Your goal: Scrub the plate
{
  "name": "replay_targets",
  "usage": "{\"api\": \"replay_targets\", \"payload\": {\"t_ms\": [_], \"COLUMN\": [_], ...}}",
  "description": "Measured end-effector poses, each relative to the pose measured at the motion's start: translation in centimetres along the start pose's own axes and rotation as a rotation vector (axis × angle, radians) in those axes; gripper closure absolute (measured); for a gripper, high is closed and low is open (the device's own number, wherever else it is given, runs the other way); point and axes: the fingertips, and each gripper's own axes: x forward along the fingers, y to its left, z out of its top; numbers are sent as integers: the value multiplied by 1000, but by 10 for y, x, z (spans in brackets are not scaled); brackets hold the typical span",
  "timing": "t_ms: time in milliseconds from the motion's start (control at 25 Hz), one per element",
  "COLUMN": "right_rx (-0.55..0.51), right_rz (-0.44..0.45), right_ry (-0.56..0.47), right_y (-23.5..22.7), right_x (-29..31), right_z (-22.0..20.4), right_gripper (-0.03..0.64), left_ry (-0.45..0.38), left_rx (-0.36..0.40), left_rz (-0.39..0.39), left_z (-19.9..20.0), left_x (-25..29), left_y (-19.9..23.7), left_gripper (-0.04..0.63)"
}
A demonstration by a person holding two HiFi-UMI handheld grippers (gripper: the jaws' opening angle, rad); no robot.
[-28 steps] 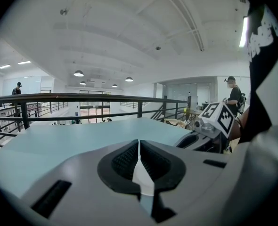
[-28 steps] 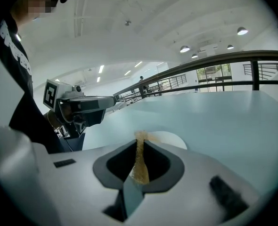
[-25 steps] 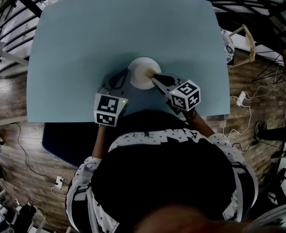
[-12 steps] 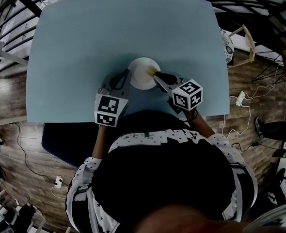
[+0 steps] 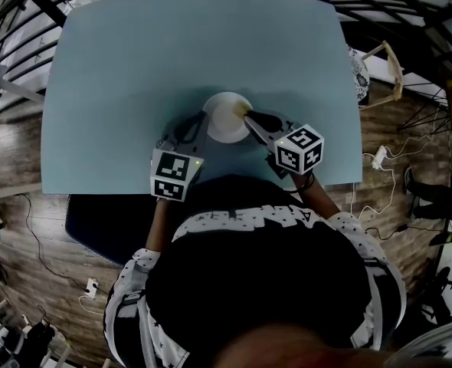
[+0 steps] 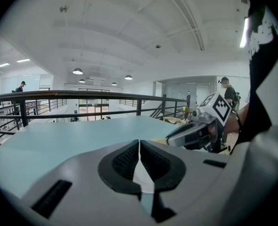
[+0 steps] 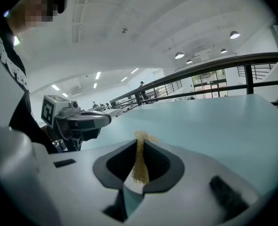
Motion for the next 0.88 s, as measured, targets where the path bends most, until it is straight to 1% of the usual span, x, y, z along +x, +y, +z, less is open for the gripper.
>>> {"api": "replay_targets", "payload": {"t_ms": [520, 880], "right_rx": [-8, -3], "right_rz": [-17, -12], "right_ry": [-11, -12], "right_y": [-3, 0], "right_x": [-6, -5], "right_z": [5, 4], "right_gripper": [566, 566], "left_ry": [8, 8], "left_rx": [4, -2], "left_rz": [-9, -2], "left_z": [0, -1], "left_x": [1, 1], "left_y": [-4, -1], "left_gripper": [580, 580]}}
